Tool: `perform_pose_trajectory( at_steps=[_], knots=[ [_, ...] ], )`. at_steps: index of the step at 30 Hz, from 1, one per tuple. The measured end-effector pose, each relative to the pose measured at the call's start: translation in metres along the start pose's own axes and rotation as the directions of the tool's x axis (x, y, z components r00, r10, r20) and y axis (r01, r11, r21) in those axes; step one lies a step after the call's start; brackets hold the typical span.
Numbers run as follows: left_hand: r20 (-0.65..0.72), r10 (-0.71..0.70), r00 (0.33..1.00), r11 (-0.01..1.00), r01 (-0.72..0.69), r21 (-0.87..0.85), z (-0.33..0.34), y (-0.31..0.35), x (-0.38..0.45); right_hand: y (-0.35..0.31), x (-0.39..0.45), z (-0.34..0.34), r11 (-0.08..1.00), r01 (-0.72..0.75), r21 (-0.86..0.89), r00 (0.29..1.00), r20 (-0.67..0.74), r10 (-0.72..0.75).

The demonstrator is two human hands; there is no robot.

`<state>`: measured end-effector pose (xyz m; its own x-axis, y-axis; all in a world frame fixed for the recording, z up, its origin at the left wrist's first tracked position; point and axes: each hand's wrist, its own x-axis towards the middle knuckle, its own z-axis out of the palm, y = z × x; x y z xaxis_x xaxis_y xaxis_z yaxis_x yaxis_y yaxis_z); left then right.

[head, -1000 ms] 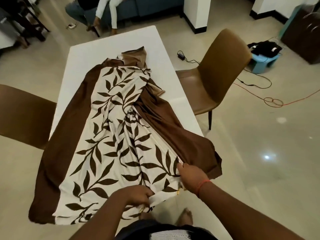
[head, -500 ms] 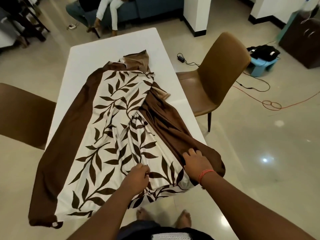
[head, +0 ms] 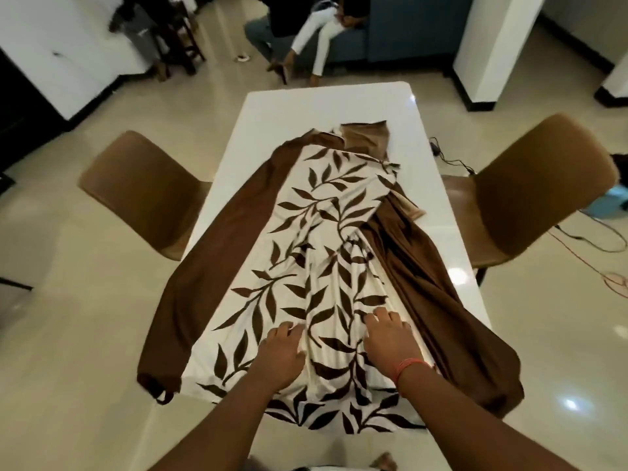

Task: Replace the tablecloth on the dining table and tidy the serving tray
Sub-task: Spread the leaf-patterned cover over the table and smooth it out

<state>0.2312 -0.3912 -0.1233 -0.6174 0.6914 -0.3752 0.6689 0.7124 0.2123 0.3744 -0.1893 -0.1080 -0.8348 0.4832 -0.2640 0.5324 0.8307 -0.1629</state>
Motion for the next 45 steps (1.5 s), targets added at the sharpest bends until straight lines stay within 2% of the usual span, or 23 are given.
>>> perform_pose_trajectory(
  at_steps=[7,14,17,22,30,35,38,42,45],
  knots=[
    [-0.074,-0.106,0.992,0.994,0.105,-0.021,-0.027,-0.125,-0.028,-0.153,0.045,0.006,0.976,0.216,0.026,0.975,0.048,-0.217],
    [-0.136,-0.191,0.972,0.981,0.188,-0.038,-0.05,-0.33,-0.075,-0.378,0.081,0.041,0.932,0.362,0.013,0.927,0.096,-0.362],
    [-0.098,-0.256,0.962,0.967,0.252,-0.048,-0.061,-0.416,-0.103,-0.474,0.095,0.054,0.897,0.44,0.031,0.889,0.122,-0.441],
    [-0.07,-0.348,0.935,0.937,0.343,-0.068,-0.08,-0.512,-0.142,-0.587,0.107,0.065,0.853,0.522,0.016,0.835,0.192,-0.515],
    [-0.012,-0.476,0.88,0.877,0.473,-0.087,-0.086,-0.642,-0.131,-0.716,0.185,0.102,0.8,0.6,0.012,0.75,0.341,-0.567],
    [0.009,-0.555,0.832,0.829,0.553,-0.082,-0.117,-0.726,-0.113,-0.794,0.255,0.11,0.771,0.636,0.041,0.688,0.423,-0.59],
    [-0.034,-0.608,0.793,0.792,0.603,-0.095,-0.15,-0.773,-0.09,-0.845,0.306,0.092,0.73,0.682,0.047,0.654,0.409,-0.636],
    [-0.082,-0.65,0.756,0.76,0.642,-0.103,-0.199,-0.834,-0.046,-0.908,0.378,0.069,0.719,0.693,0.055,0.657,0.364,-0.661],
    [-0.111,-0.65,0.752,0.76,0.641,-0.103,-0.229,-0.89,-0.007,-0.955,0.434,0.061,0.715,0.698,0.03,0.662,0.353,-0.661]
  ],
)
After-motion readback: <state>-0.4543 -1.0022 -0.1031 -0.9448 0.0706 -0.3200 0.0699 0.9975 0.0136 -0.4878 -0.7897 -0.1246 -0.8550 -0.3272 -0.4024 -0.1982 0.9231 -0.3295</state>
